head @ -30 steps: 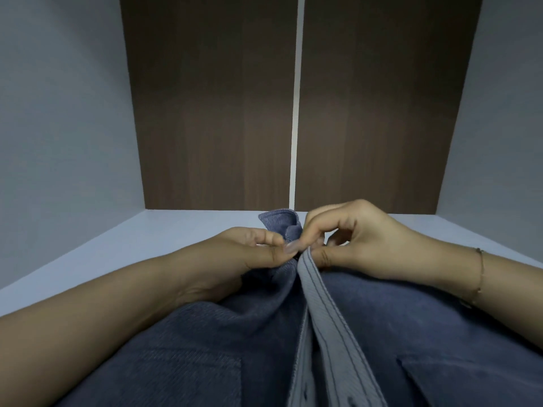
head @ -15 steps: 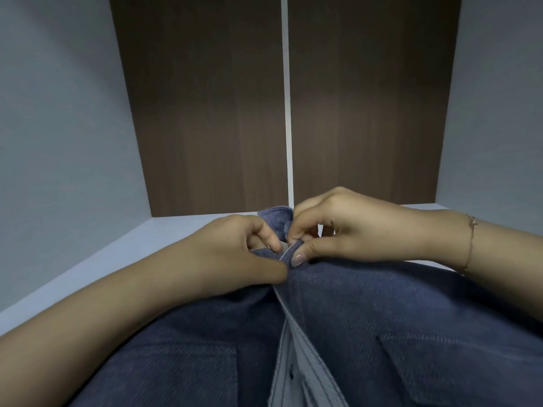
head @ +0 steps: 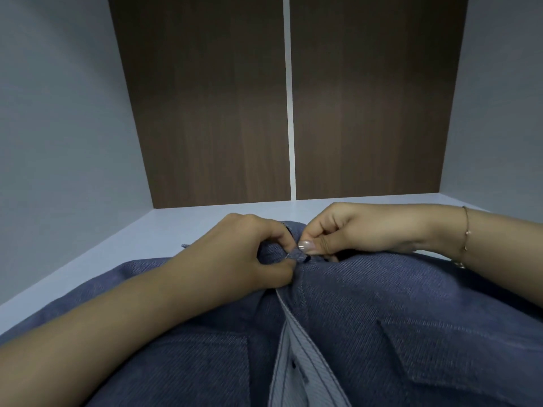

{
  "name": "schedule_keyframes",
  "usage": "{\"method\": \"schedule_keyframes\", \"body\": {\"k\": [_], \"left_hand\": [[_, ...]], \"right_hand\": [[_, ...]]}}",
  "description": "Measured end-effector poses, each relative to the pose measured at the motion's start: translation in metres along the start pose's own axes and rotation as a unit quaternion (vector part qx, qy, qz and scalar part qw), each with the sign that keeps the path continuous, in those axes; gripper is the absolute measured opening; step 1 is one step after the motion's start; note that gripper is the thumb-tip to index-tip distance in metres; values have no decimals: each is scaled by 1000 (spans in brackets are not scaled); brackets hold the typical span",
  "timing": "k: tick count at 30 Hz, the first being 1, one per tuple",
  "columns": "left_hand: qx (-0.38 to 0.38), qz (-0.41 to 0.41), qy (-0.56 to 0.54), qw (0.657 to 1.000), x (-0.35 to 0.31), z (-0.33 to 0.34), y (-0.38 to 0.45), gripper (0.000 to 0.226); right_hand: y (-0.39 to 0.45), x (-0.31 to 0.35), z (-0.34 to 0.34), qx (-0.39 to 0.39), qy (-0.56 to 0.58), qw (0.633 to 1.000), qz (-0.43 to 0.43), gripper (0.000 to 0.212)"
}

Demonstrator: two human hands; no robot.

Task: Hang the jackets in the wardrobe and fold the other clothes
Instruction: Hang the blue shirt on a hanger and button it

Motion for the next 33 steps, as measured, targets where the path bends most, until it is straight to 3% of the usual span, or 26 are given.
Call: {"method": "schedule_keyframes", "body": {"k": [2, 5, 9, 14, 21, 27, 30, 33], "left_hand": [[-4, -7, -24, 1000, 2, -1, 1, 12], [-16, -35, -65, 997, 4, -3, 4, 28], [-9, -120, -125, 985, 10, 4, 7, 49], [28, -130, -102, 986, 11, 8, 8, 10], [29, -28, -124, 991, 5, 5, 2, 9], [-25, 40, -105, 993, 4, 0, 2, 11], [-34, 66, -90, 993, 1, -1, 3, 9], [-34, 58, -100, 993, 3, -2, 2, 8]], "right_hand": [[0, -8, 2, 22, 62, 997, 44, 44], [-1, -9, 4, 45, 136, 987, 73, 20], [1, -11, 4, 37, 137, 986, 93, 15], [-1, -5, 6, 59, 120, 985, 112, 23], [-3, -6, 7, 88, 151, 978, 110, 21], [-13, -7, 3, 82, 116, 990, 14, 14], [-16, 4, -1, -10, -30, 996, -87, 6], [-27, 20, -2, -73, -197, 955, -210, 8]]}}
Point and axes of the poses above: each hand's wrist, its own y-axis towards the middle knuckle, its own z-axis out of the palm, x = y × z, the point moved 7 cm from there along y, towards the middle knuckle, and after that the axes turned 6 degrees about -x, right-handed, at the moved point
